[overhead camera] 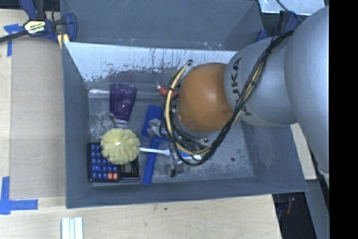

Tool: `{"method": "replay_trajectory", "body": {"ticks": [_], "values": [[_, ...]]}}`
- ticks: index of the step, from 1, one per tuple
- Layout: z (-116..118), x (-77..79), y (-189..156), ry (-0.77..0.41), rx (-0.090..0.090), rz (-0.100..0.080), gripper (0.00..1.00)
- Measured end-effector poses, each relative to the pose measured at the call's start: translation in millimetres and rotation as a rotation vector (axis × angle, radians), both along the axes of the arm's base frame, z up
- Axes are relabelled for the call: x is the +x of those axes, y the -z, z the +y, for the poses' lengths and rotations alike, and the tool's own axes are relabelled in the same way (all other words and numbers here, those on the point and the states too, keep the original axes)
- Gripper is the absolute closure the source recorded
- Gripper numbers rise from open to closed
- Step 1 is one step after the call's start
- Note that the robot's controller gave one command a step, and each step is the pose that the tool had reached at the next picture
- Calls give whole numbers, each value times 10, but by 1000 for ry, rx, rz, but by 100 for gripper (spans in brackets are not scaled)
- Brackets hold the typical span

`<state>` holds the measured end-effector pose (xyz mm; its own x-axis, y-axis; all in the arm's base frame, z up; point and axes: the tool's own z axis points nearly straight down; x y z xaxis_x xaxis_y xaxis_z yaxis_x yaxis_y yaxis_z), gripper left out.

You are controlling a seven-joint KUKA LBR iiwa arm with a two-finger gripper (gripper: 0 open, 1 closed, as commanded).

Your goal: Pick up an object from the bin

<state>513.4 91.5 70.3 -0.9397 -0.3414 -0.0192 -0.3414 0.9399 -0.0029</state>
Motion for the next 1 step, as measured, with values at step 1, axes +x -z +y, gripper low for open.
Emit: {"method": "replay_trajectory", "body": {"ticks": [1], "values": [[-240,-222,-2,157,1,7,100]]}}
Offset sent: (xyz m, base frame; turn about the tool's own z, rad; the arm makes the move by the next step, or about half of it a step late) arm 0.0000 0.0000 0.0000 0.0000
